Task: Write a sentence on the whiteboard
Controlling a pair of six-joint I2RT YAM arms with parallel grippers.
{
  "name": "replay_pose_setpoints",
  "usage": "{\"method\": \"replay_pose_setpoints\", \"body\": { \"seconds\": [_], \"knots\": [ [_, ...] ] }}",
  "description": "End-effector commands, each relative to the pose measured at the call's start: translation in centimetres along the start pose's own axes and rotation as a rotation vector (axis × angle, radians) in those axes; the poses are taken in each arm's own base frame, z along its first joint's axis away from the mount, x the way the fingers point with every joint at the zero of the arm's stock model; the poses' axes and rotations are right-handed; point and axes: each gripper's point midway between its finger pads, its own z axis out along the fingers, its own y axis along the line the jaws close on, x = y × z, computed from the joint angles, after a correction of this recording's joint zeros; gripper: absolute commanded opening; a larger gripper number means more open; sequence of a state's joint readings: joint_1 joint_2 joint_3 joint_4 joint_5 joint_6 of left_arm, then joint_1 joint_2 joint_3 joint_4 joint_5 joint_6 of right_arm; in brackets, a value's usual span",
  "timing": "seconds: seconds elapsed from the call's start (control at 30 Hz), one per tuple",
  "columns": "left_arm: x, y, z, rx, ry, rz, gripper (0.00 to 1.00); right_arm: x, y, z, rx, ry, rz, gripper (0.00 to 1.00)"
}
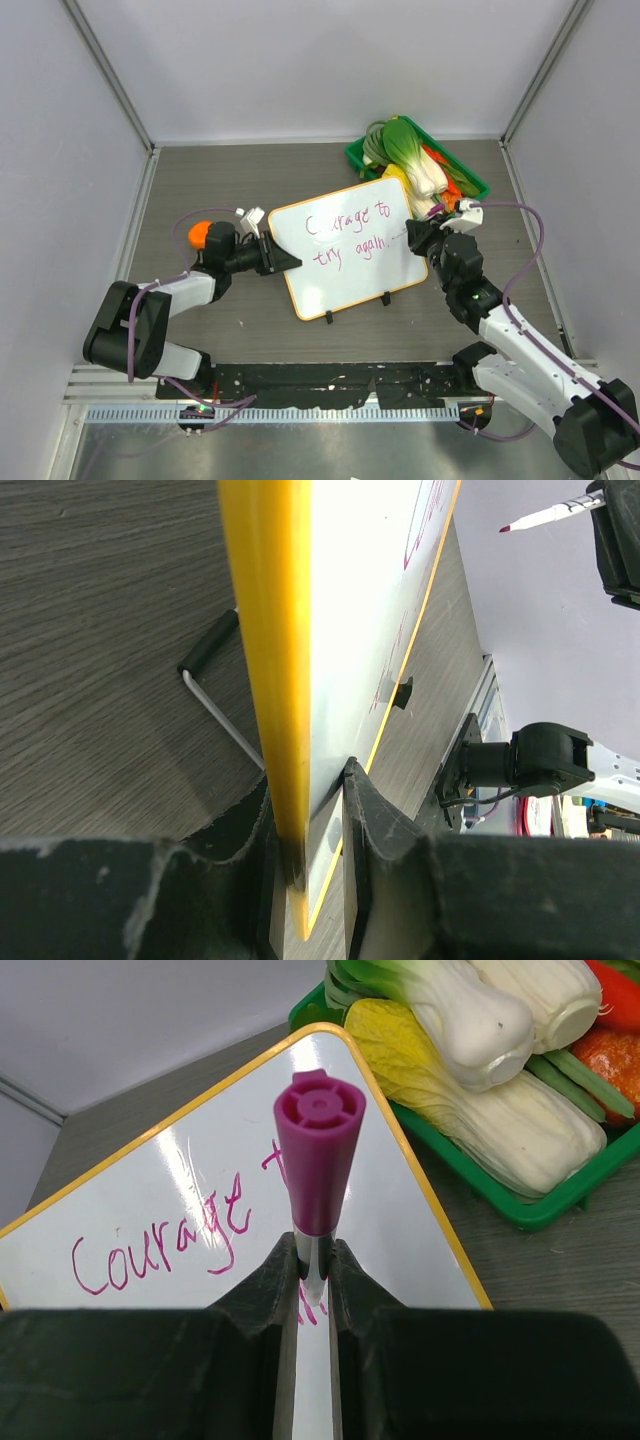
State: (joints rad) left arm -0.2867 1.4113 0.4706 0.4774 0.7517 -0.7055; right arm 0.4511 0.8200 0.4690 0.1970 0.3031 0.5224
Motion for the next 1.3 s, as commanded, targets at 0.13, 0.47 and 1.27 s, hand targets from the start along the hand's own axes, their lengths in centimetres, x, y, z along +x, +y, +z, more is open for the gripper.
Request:
{"method": "replay_pose_setpoints", "body": {
  "seconds": [0.13, 0.47, 1.27],
  "knots": [
    [1.9, 5.8, -0.5, -0.256, 0.013, 0.027, 0.00, -1.0, 0.8, 0.2, -0.016, -0.016, 0.019, 0.01],
    [1.9, 5.7, -0.6, -0.257, 0.005, 0.033, 0.11, -1.5, 0.8, -0.2, -0.015, -0.024, 0.013, 0.01],
    [0.3, 3.7, -2.4, -0.242, -0.117, 0.110, 1.00, -0.4, 0.9, -0.8, -0.020, 0.057, -0.013, 0.01]
  ]
}}
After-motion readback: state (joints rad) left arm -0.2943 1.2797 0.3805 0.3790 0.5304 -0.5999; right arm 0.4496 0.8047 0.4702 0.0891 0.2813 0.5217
